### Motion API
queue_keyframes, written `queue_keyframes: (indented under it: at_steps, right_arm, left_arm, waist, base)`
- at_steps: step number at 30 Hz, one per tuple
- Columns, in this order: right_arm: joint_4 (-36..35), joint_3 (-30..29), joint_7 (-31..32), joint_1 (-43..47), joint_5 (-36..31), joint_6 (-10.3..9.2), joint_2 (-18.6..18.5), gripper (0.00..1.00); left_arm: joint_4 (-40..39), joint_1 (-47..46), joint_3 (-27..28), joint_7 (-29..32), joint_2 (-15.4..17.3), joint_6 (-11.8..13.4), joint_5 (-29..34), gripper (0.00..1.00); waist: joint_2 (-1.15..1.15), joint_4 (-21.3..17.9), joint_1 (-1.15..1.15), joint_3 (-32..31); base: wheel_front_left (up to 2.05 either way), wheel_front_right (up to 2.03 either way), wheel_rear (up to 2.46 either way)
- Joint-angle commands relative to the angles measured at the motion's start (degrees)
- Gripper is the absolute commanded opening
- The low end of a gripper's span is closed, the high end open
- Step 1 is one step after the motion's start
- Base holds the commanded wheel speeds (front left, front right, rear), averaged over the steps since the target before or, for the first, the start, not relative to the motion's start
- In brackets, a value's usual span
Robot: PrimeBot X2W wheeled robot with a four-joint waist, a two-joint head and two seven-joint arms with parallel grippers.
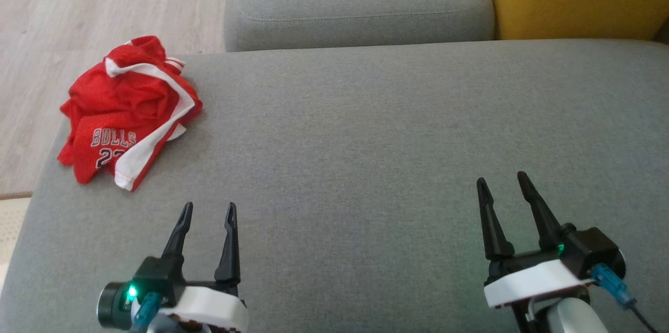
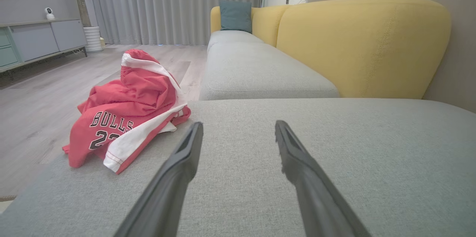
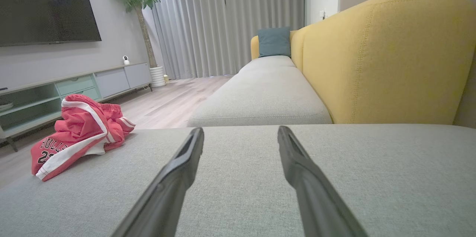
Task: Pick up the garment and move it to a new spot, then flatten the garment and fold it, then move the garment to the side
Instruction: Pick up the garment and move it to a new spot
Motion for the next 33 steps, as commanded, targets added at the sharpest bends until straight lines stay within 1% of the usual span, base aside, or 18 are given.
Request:
queue_keyframes:
  at_steps: [1, 7, 17, 22, 27, 33]
  right_arm:
    - [-2.3, 1.1, -0.6, -2.9, -0.1, -0.05, -0.4, 1.00]
    - [-2.9, 1.1, -0.6, -2.4, 0.2, -0.05, -0.4, 1.00]
    - [-3.3, 1.5, -0.6, -1.9, 1.5, -0.05, -0.4, 1.00]
    - [-3.3, 2.0, -0.6, -1.9, 1.9, -0.05, -0.4, 1.00]
    - [-3.2, 2.2, -0.6, -1.9, 2.1, -0.05, -0.4, 1.00]
    - [-3.1, 2.3, -0.6, -1.9, 2.1, -0.05, -0.4, 1.00]
  left_arm:
    - [-1.8, -2.3, 2.4, -0.7, 0.3, 0.3, -0.1, 1.00]
    - [-2.0, -2.5, 2.7, -0.7, 0.3, 0.3, 0.1, 1.00]
    - [-2.0, -2.4, 3.5, -0.7, 0.3, -0.3, 1.0, 1.00]
    - [-2.2, -2.2, 4.1, -0.7, 0.4, -0.6, 1.2, 1.00]
    - [-2.5, -1.9, 4.7, -0.7, 0.4, -0.6, 1.4, 1.00]
    - [-3.0, -1.7, 5.3, -0.7, 0.4, -0.7, 1.4, 1.00]
  waist:
    - [0.00, 0.9, 0.00, 0.1]
    - [0.00, 5.3, 0.00, 0.0]
    - [0.00, 16.1, 0.00, -0.4]
    - [0.00, 20.5, 0.00, -0.5]
    - [0.00, 23.6, 0.00, -0.5]
    - [0.00, 25.7, 0.00, -0.3]
  base:
    - [0.00, 0.00, 0.00]
    - [0.00, 0.00, 0.00]
    - [0.00, 0.00, 0.00]
    - [0.00, 0.00, 0.00]
    - [0.00, 0.00, 0.00]
    - [0.00, 0.00, 0.00]
